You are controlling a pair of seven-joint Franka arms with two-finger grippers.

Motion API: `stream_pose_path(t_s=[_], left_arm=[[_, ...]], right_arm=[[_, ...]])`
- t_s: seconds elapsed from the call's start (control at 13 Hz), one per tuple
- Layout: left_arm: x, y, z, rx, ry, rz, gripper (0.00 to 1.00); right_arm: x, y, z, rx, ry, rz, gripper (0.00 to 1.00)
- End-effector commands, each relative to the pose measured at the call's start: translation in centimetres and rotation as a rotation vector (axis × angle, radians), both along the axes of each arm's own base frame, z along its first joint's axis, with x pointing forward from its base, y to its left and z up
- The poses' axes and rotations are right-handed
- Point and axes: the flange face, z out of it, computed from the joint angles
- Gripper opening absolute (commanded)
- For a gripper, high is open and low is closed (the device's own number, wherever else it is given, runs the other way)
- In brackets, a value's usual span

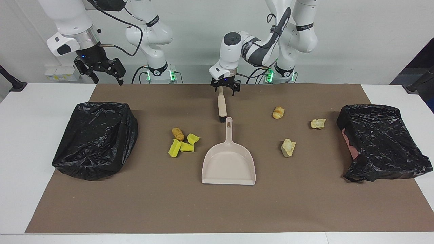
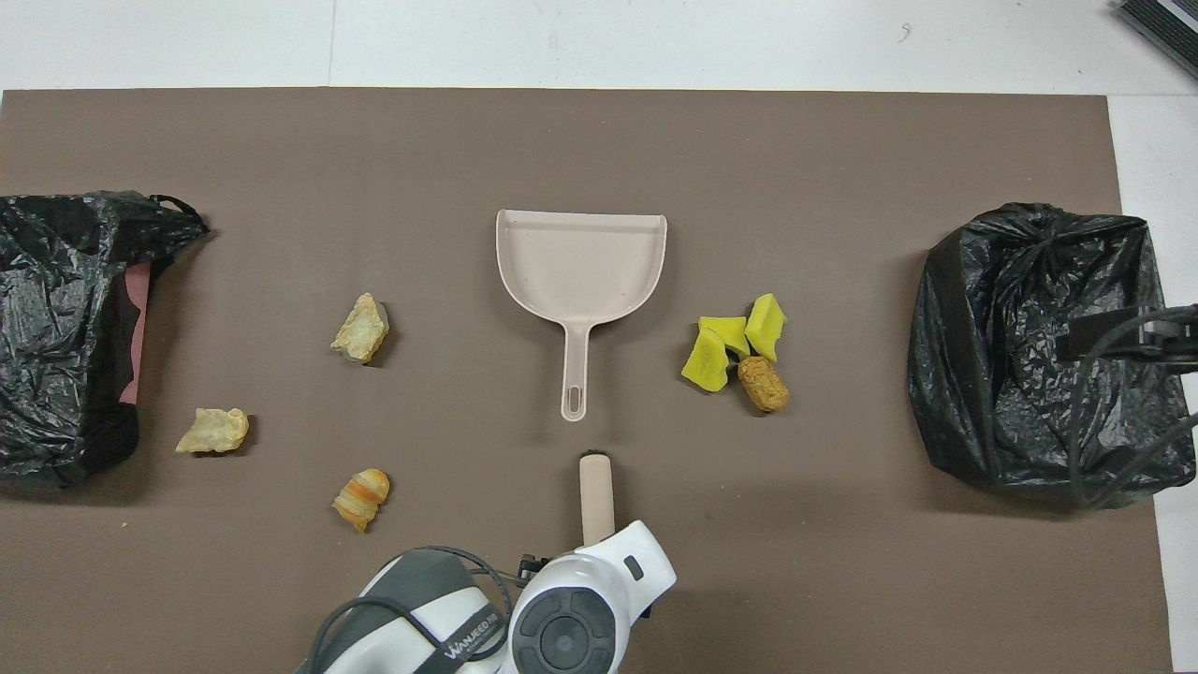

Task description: Sweep and dump trash in bin

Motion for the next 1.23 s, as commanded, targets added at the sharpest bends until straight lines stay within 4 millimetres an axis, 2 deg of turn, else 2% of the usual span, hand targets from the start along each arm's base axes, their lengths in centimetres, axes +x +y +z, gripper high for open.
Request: stream_pose_path(t_s=[0.0,0.15,0.31,0.38,0.46,0.62,0.69,0.77,0.85,0.92,1.08,1.15], left_arm=[[-1.8,-0.5,-0.3,-0.004,0.007,0.029,1.0],[-2.8,-0.3,-1.9,0.014,0.018,0.02,1.0],[-2.8,-0.4,-1.9,0.016,0.019,0.026,0.97],[-2.8,-0.4,-1.9,0.015,0.018,0.027,0.84],[-2.7,-0.2,-1.9,0.019,0.02,0.029,0.54],[-2.3,0.1,-1.8,0.023,0.025,0.038,0.11],[-2.2,0.1,-1.6,0.019,0.022,0.041,0.0],[-2.1,0.4,-1.2,0.023,0.025,0.043,0.0],[-1.1,1.1,-0.9,0.029,0.032,0.053,0.0],[0.1,2.3,0.1,0.043,0.045,0.08,0.0],[0.2,5.0,1.4,0.145,0.13,0.113,0.0],[1.6,7.0,1.8,0.175,0.158,0.153,0.0]], right_arm=[[-0.9,-0.5,-0.1,0.006,0.007,0.022,1.0],[-0.9,-0.6,-0.1,0.007,0.007,0.02,1.0],[-1.0,-0.7,-0.2,0.007,0.008,0.019,1.0],[-0.9,-0.7,-0.3,0.007,0.011,0.019,1.0],[-0.9,-0.7,-0.3,0.007,0.011,0.019,1.0],[-1.0,-0.7,-0.2,0.007,0.01,0.019,1.0],[-1.0,-0.7,-0.2,0.007,0.008,0.019,1.0],[-0.9,-0.7,-0.3,0.007,0.01,0.019,1.0],[-1.0,-0.7,-0.2,0.007,0.008,0.019,1.0],[-0.9,-0.7,-0.3,0.007,0.01,0.019,1.0],[-0.9,-0.7,-0.3,0.007,0.01,0.019,1.0],[-0.9,-0.7,-0.3,0.007,0.01,0.019,1.0]])
